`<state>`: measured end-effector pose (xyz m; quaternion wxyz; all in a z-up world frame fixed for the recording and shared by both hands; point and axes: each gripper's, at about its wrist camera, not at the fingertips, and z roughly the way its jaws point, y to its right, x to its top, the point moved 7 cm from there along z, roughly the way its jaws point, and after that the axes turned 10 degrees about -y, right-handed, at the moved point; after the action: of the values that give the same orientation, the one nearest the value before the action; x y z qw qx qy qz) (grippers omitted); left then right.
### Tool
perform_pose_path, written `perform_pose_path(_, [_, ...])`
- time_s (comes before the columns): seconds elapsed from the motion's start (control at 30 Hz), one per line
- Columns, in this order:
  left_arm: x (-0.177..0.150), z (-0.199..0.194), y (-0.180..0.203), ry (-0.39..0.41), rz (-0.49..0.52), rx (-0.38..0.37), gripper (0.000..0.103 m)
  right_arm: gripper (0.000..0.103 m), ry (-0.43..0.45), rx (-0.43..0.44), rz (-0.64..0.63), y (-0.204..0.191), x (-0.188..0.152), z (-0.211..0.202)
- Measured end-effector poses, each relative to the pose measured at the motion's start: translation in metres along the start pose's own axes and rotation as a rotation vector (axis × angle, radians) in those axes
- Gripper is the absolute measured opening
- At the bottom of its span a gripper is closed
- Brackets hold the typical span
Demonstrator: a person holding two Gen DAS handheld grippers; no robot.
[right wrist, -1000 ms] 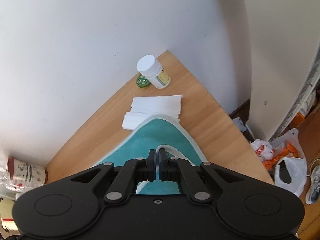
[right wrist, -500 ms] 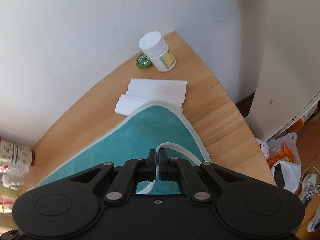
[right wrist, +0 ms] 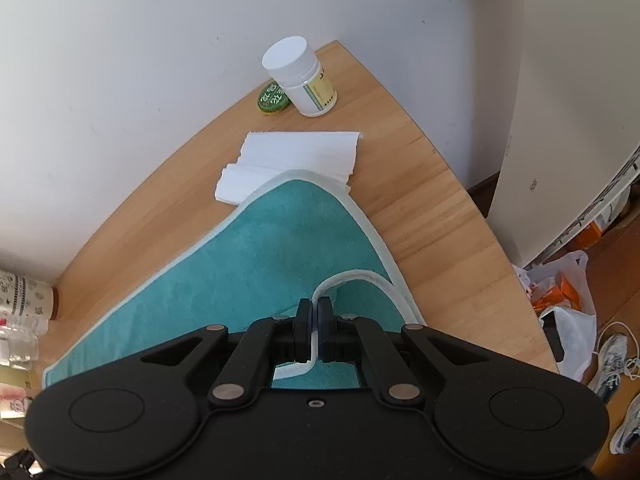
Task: Fold towel
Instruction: 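Lift the held edges with both tools and fold the towel over onto itself, then open both tools and release the folded towel edge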
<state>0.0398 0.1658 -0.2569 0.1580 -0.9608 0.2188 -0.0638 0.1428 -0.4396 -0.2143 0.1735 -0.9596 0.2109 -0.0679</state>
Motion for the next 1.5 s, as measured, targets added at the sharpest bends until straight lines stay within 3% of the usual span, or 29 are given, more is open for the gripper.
perform_pose_path(0.03, [0.001, -0.001, 0.0, 0.013, 0.011, -0.005, 0.044, 0.002, 0.0, -0.002, 0.001, 0.001, 0.0, 0.0])
perform_pose_path(0.17, [0.005, 0.0, 0.005, 0.031, 0.078, -0.071, 0.018, 0.002, 0.004, -0.011, 0.005, 0.003, -0.002, 0.0])
perform_pose_path(0.27, [0.007, 0.001, 0.004, 0.033, 0.1, -0.078, 0.008, 0.002, 0.014, -0.016, 0.012, 0.005, -0.002, -0.002])
perform_pose_path(0.37, [0.009, 0.001, 0.0, 0.032, 0.095, -0.08, 0.005, 0.002, 0.029, -0.013, 0.016, 0.006, -0.002, -0.006])
perform_pose_path(0.63, [0.025, -0.013, -0.016, 0.089, -0.005, -0.066, 0.003, 0.002, 0.106, 0.023, 0.034, 0.005, -0.001, -0.024])
perform_pose_path(0.9, [0.061, -0.028, -0.038, 0.154, -0.167, 0.044, 0.002, 0.002, 0.182, 0.057, 0.056, -0.001, 0.011, -0.04])
perform_pose_path(1.2, [0.089, -0.025, -0.045, 0.118, -0.277, 0.091, 0.002, 0.002, 0.192, 0.059, 0.022, -0.009, 0.033, -0.034])
perform_pose_path(1.5, [0.102, -0.017, -0.059, 0.092, -0.376, 0.122, 0.002, 0.002, 0.207, 0.053, 0.085, -0.009, 0.064, -0.011])
